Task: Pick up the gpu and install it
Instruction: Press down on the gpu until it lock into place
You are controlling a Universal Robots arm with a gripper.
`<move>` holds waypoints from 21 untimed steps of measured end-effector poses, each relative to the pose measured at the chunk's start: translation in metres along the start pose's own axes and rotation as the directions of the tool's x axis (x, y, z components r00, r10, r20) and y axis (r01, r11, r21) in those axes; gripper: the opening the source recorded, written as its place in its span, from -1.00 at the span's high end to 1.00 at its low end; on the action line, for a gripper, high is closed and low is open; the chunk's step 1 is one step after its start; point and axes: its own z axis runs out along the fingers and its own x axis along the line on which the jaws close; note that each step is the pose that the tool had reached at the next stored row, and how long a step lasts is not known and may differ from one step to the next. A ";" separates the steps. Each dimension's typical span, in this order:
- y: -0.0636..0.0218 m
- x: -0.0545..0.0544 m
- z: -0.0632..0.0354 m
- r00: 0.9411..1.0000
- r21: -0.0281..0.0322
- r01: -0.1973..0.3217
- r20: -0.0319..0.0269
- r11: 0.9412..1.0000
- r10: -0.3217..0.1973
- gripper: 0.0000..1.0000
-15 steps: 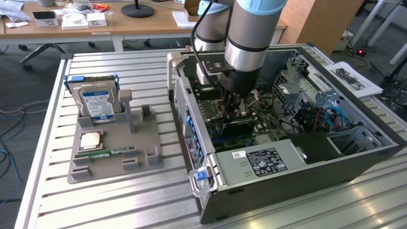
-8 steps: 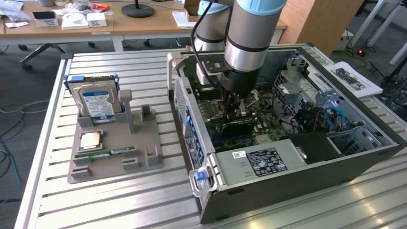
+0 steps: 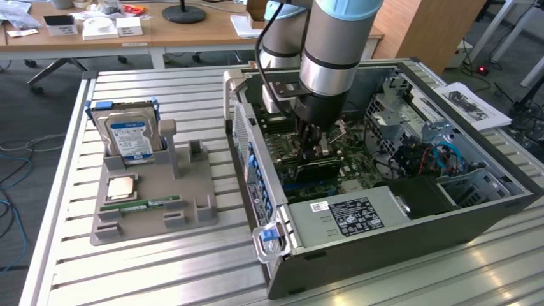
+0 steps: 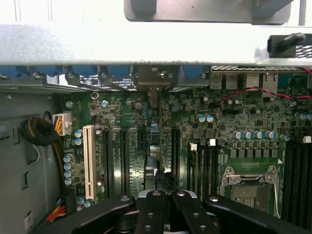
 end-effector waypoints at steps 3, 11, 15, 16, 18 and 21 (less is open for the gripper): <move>0.0003 0.000 0.0001 1.000 0.000 0.000 0.000 1.000 0.000 0.79; 0.0008 0.000 0.0005 1.000 0.000 0.000 0.000 1.000 0.000 0.79; 0.0011 0.000 0.0009 1.000 0.000 0.001 0.000 1.000 -0.001 0.79; 0.0012 0.000 0.0010 1.000 0.000 0.001 0.000 1.000 -0.001 0.79; 0.0014 0.000 0.0013 1.000 0.000 0.001 0.000 1.000 -0.001 0.79; 0.0018 0.000 0.0015 1.000 0.000 0.002 0.000 1.000 -0.002 0.79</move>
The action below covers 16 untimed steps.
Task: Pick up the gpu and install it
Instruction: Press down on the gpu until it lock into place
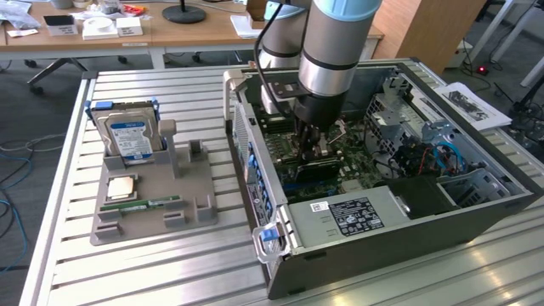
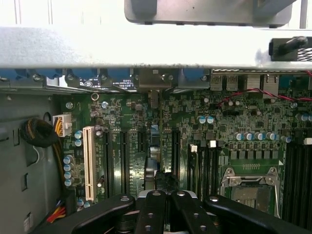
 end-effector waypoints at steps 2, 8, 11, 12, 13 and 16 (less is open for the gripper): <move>0.0002 0.000 0.0002 1.000 0.000 0.000 0.000 1.000 0.000 0.79; 0.0005 0.000 0.0006 1.000 0.000 0.001 0.000 1.000 -0.001 0.79; 0.0005 0.000 0.0006 1.000 0.000 0.001 0.000 1.000 -0.001 0.79; 0.0005 0.000 0.0006 1.000 0.000 0.001 0.000 1.000 -0.001 0.79; 0.0005 0.000 0.0006 1.000 0.000 0.001 0.000 1.000 -0.001 0.79; 0.0005 0.000 0.0006 1.000 0.000 0.001 0.000 1.000 -0.001 0.79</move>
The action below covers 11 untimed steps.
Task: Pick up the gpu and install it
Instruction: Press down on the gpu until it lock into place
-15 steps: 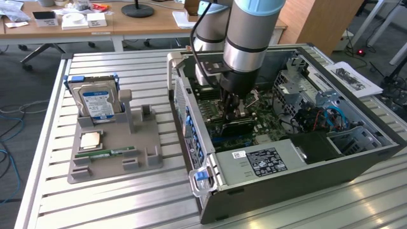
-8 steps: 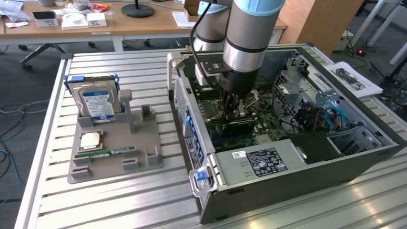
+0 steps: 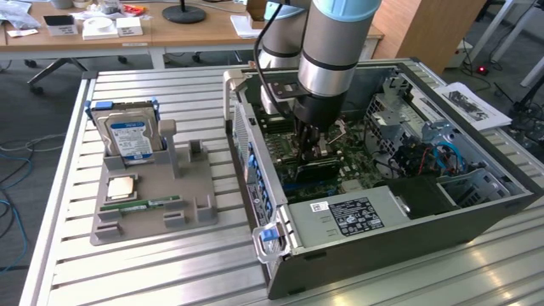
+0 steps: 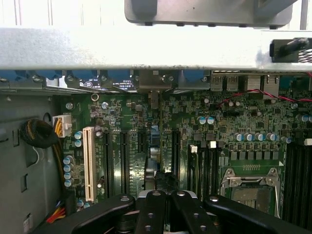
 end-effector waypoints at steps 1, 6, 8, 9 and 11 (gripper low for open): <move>0.0000 0.000 0.0000 1.000 0.000 0.000 0.000 1.000 0.000 0.79; 0.0001 0.000 0.0015 1.000 0.000 0.000 0.001 1.000 0.000 0.79; 0.0001 0.000 0.0012 1.000 0.000 0.000 0.000 1.000 0.000 0.79; 0.0001 0.000 0.0012 1.000 0.000 0.000 0.000 1.000 0.000 0.79; 0.0001 0.000 0.0012 1.000 0.000 0.000 0.000 1.000 0.000 0.79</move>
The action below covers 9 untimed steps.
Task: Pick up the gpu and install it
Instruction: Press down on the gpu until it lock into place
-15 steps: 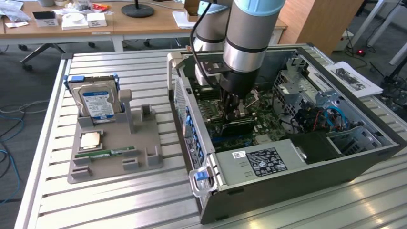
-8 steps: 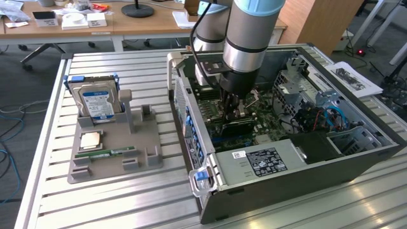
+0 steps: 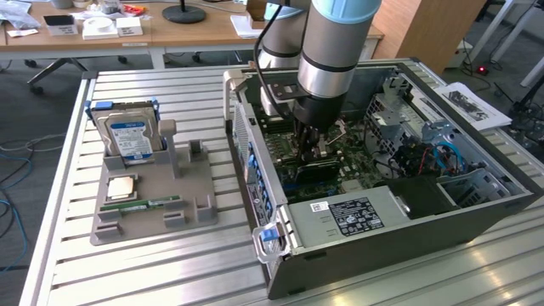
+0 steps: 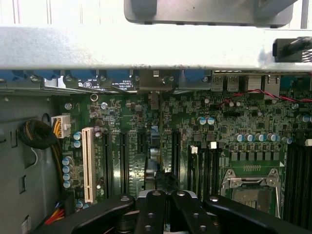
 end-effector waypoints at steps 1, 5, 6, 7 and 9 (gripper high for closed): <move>0.0000 0.000 0.0000 1.000 0.000 0.000 0.000 1.000 0.000 0.79; 0.0000 0.000 0.0000 1.000 0.000 0.000 0.000 1.000 0.000 0.79; 0.0001 0.000 0.0000 1.000 0.000 0.000 0.000 1.000 0.000 0.79; 0.0003 0.000 0.0000 1.000 0.000 0.000 0.000 1.000 0.000 0.79; 0.0011 0.000 0.0004 1.000 0.000 0.000 -0.001 1.000 0.000 0.79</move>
